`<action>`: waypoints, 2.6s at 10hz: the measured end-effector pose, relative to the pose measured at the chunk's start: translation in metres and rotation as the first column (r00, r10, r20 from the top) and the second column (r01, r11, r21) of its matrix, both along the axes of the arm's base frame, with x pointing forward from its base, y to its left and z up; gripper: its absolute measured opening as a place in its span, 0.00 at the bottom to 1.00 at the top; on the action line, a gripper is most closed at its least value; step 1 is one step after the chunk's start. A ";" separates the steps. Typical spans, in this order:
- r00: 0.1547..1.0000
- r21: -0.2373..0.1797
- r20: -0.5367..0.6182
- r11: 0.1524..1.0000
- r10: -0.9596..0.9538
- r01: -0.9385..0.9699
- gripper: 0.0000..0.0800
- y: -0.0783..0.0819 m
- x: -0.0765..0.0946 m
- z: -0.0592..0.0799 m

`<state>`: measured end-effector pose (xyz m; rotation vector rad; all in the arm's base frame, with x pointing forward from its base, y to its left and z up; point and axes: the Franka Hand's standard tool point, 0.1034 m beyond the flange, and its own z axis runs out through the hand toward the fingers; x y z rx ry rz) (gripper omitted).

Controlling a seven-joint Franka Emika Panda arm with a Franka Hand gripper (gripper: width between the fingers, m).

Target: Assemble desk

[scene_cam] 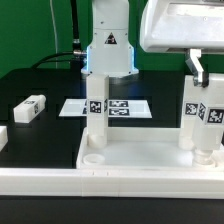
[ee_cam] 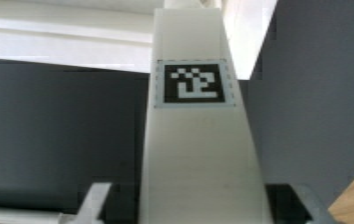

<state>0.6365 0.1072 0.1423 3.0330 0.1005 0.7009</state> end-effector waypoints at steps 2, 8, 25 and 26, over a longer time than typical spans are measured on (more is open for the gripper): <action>1.000 -0.002 -0.001 1.000 0.005 -0.005 0.36 0.003 -0.001 -0.002; 1.000 -0.007 0.008 1.000 0.009 -0.009 0.36 0.004 -0.004 -0.010; 0.999 -0.005 0.030 1.000 0.022 -0.022 0.81 -0.002 -0.004 0.008; 1.000 -0.004 -0.001 1.000 0.021 -0.021 0.81 -0.002 -0.006 0.005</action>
Offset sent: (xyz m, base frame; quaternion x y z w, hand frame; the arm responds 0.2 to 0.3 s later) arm 0.0014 0.0058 -0.0032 0.0026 0.0053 0.0066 1.0000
